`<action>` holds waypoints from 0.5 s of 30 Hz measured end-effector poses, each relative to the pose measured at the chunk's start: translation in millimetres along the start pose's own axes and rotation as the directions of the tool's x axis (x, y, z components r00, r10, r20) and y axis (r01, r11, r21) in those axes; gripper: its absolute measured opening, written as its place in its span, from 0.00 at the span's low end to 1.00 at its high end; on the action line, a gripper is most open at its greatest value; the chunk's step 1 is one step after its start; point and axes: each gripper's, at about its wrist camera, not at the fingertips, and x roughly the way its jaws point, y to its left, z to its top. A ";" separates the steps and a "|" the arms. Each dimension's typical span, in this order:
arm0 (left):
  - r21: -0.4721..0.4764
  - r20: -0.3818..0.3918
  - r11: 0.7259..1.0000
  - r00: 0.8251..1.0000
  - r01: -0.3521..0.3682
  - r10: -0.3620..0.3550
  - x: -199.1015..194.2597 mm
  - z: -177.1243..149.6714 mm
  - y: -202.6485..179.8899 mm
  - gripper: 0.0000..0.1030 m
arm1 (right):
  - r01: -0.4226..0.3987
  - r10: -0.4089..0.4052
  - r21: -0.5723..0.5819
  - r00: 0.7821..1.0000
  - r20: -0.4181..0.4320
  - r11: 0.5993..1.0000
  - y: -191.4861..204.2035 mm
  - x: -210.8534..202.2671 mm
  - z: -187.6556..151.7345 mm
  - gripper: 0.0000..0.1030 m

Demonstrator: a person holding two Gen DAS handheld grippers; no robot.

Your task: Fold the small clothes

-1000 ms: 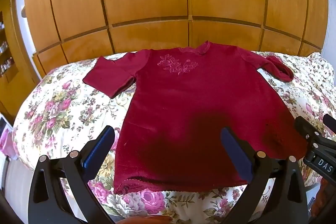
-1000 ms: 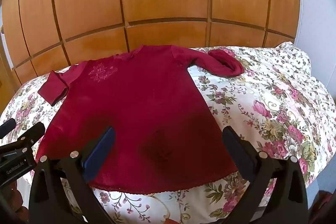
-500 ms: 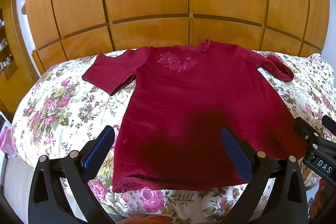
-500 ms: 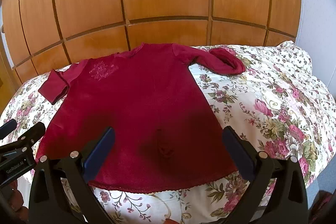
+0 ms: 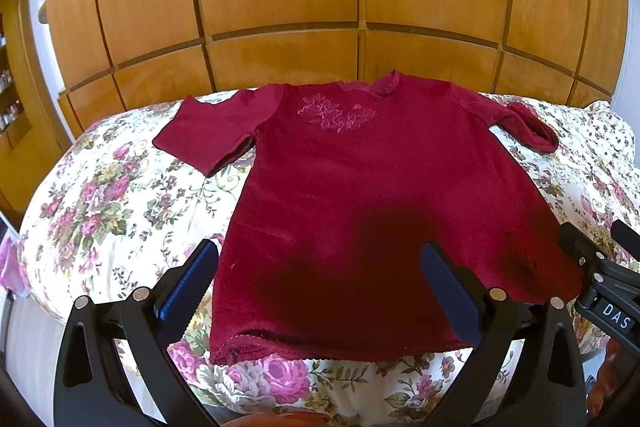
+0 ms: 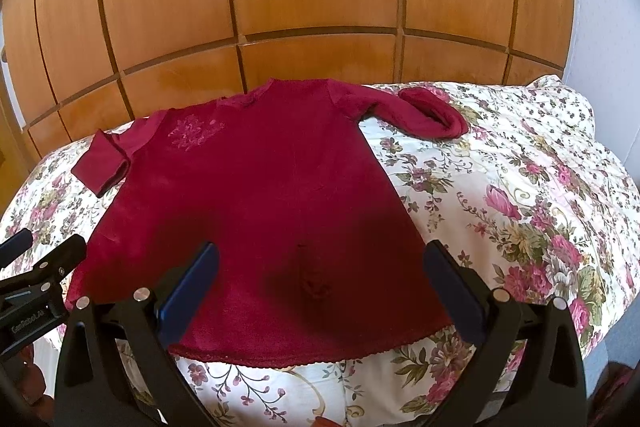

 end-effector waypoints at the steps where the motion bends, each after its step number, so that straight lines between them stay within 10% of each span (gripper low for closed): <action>1: 0.000 0.001 1.000 1.000 0.000 0.000 0.1 -0.4 -0.3 0.97 | -0.001 0.001 0.000 1.000 0.002 1.000 -0.5 0.2 0.1 0.98; 15: -0.033 -0.074 0.989 0.987 0.142 -0.144 17.4 -2.5 10.8 0.97 | -0.003 0.003 0.019 1.000 0.022 1.000 -7.7 4.0 1.0 0.98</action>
